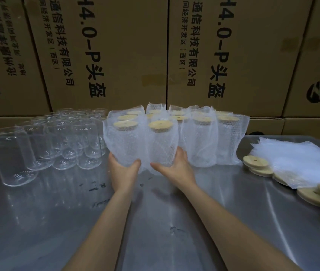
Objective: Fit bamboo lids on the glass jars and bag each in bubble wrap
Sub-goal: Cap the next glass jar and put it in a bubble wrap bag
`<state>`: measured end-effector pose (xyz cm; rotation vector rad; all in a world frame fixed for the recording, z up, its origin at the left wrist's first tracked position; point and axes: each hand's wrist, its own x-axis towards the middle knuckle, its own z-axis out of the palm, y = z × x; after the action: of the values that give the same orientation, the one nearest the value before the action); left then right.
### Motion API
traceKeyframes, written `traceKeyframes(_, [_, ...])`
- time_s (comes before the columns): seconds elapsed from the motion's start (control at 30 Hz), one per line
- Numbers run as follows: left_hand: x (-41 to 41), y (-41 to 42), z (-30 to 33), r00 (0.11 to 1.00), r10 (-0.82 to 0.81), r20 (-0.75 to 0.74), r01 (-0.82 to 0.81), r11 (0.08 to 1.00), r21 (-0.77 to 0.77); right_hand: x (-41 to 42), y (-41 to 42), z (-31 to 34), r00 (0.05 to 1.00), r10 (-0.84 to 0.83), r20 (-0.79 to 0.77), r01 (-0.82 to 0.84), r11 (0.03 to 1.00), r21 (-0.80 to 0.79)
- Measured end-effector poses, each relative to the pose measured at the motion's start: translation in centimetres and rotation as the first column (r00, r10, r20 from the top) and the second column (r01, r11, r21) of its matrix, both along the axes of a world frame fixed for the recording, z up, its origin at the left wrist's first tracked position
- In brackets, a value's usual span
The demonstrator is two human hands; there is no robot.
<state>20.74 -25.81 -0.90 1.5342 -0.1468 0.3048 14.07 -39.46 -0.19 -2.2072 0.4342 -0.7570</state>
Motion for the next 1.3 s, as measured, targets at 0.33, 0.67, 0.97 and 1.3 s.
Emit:
traceKeyframes(0.33, [0.4, 0.0, 0.1, 0.999, -0.026, 0.044, 0.027, 0.999, -0.019, 0.7, -0.1, -0.1, 0.998, 0.066, 0.0, -0.066, 0.994, -0.088])
traceKeyframes(0.67, [-0.1, 0.0, 0.4, 0.997, 0.071, -0.028, -0.067, 0.988, 0.142, 0.4, -0.1, -0.2, 0.988, 0.149, -0.042, -0.152, 0.984, -0.088])
traceKeyframes(0.97, [-2.2, 0.9, 1.0, 0.996, 0.081, -0.043, -0.075, 0.991, 0.111, -1.6, 0.5, -0.3, 0.994, 0.058, -0.092, -0.057, 0.998, 0.009])
traceKeyframes(1.3, [-6.9, 4.1, 0.9, 0.998, 0.06, -0.023, -0.055, 0.986, 0.156, -7.6, 2.2, -0.6, 0.941, -0.114, -0.319, 0.031, 0.967, -0.252])
